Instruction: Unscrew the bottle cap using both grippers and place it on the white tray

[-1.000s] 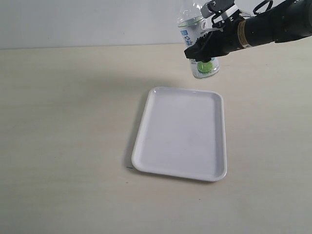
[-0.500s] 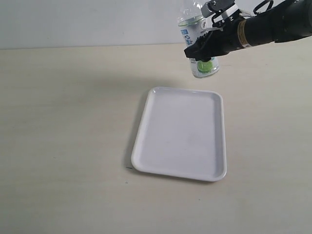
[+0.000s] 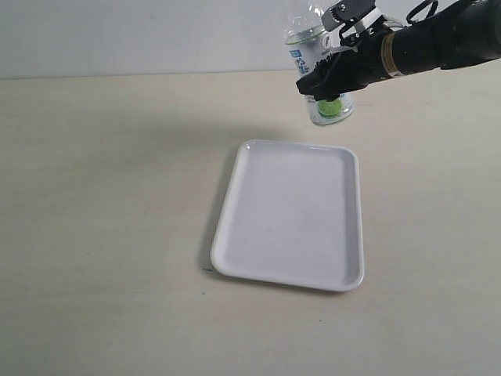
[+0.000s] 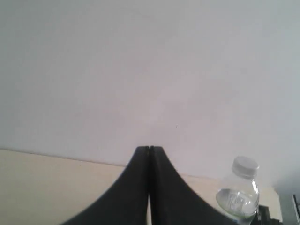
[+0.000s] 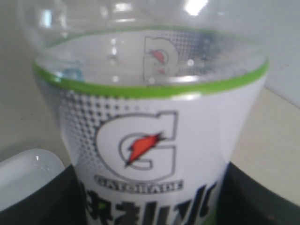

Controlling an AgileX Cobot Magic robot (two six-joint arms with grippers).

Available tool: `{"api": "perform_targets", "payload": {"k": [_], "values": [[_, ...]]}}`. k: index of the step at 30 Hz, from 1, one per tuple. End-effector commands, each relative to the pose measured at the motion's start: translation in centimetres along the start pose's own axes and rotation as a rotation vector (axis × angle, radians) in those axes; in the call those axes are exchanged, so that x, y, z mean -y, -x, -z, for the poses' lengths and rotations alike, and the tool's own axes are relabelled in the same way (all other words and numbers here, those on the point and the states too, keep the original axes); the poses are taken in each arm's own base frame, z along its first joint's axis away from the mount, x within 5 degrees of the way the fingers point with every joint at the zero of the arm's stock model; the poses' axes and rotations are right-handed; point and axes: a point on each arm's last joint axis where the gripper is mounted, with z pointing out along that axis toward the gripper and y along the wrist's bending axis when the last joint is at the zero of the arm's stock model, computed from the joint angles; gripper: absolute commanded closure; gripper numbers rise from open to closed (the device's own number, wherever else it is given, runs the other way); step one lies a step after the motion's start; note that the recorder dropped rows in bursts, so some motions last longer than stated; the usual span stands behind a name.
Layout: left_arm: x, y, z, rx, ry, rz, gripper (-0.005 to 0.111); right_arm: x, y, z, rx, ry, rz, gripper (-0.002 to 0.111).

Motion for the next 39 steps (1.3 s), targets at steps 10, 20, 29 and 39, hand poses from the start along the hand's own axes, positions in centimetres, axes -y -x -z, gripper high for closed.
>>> {"api": "perform_targets", "payload": {"k": [10, 20, 29, 39], "values": [[0.4, 1.2, -15.9, -0.386, -0.518, -0.218, 0.107, 0.2, 0.2, -0.2, 0.019, 0.007, 0.146, 0.108], [0.7, -1.7, -16.1, -0.552, -0.734, -0.169, 0.107, -0.1, 0.2, -0.2, 0.021, 0.03, 0.181, 0.108], [0.0, -2.8, -17.3, -0.414, -0.765, -0.503, 0.107, -0.1, 0.2, -0.2, 0.023, 0.033, 0.212, 0.108], [3.8, -4.8, -19.8, -0.209, -0.651, -0.998, 0.107, -0.1, 0.2, -0.2, 0.023, 0.033, 0.214, 0.108]]}}
